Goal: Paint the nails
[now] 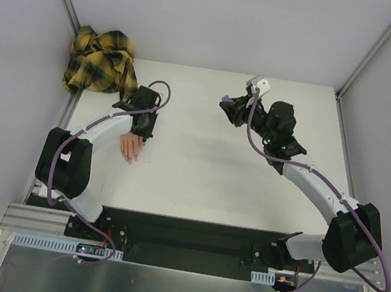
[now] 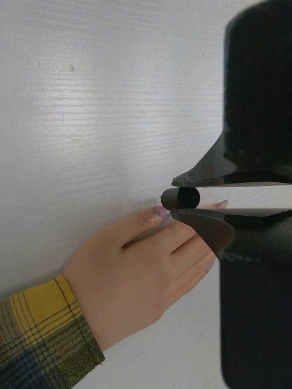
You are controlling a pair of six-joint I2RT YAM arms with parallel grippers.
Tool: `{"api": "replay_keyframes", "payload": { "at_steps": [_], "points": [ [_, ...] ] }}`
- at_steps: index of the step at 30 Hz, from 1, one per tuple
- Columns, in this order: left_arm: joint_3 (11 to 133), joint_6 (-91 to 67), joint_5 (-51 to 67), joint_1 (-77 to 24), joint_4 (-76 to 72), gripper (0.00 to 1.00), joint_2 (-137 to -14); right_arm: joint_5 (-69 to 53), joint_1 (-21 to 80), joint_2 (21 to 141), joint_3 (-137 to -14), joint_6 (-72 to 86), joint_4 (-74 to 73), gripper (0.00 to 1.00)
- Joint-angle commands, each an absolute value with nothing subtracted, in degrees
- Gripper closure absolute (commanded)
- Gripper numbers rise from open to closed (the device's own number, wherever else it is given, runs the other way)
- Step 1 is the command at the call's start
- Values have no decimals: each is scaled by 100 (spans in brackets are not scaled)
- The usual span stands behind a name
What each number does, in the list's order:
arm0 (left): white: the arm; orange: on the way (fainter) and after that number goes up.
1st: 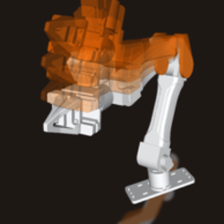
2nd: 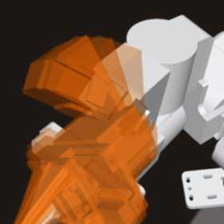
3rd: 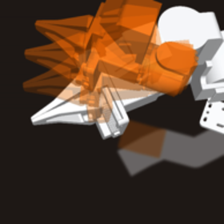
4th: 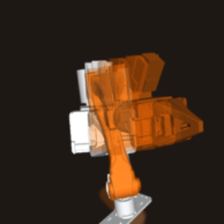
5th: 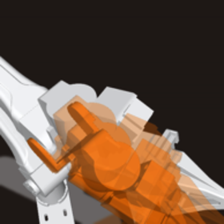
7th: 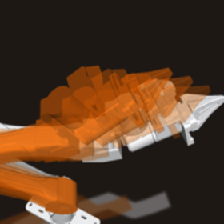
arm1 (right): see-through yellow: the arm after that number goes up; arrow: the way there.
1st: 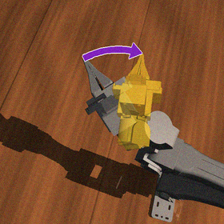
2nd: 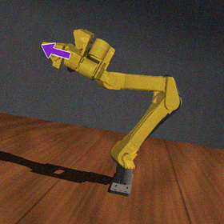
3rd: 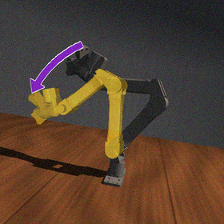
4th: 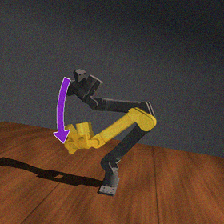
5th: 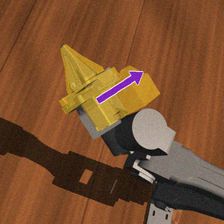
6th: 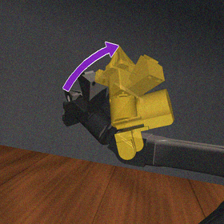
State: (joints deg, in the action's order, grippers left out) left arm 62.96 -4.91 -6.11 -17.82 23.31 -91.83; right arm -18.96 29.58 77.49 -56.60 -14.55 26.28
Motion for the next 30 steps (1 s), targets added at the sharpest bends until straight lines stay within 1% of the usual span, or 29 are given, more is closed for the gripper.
{"api": "replay_keyframes", "payload": {
  "at_steps": [1, 4, 9, 16, 23, 26, 29, 30],
  "points": [
    [6477, -413, -572, -1706, 2417, 100, -9324, -2039, 3006, 7717, -5915, -1424, 2927, 100],
    [6495, -448, -500, -1477, 2417, 100, -9308, -2039, 2997, 7725, -5924, -1415, 2927, 100],
    [6337, -457, -597, -1494, 2373, 100, -9088, -2065, 3006, 7752, -5950, -1397, 2927, 100],
    [6205, -457, -782, -1731, 2373, 100, -8886, -2030, 3015, 7734, -5933, -1424, 2927, 100],
    [6275, -562, -545, -2021, 2487, 100, -8394, -2013, 3006, 7726, -5977, -1415, 2865, 100],
    [6267, -642, -98, -2188, 2619, 100, -7964, -1925, 3006, 7568, -5950, -1336, 2760, 100],
    [6223, -598, 674, -2399, 2637, 100, -7219, -1977, 3015, 7269, -5854, -1248, 2646, 100],
    [6205, -572, 1208, -2434, 2645, 100, -7059, -1995, 3041, 7182, -5819, -1239, 2532, 100]
  ]
}}
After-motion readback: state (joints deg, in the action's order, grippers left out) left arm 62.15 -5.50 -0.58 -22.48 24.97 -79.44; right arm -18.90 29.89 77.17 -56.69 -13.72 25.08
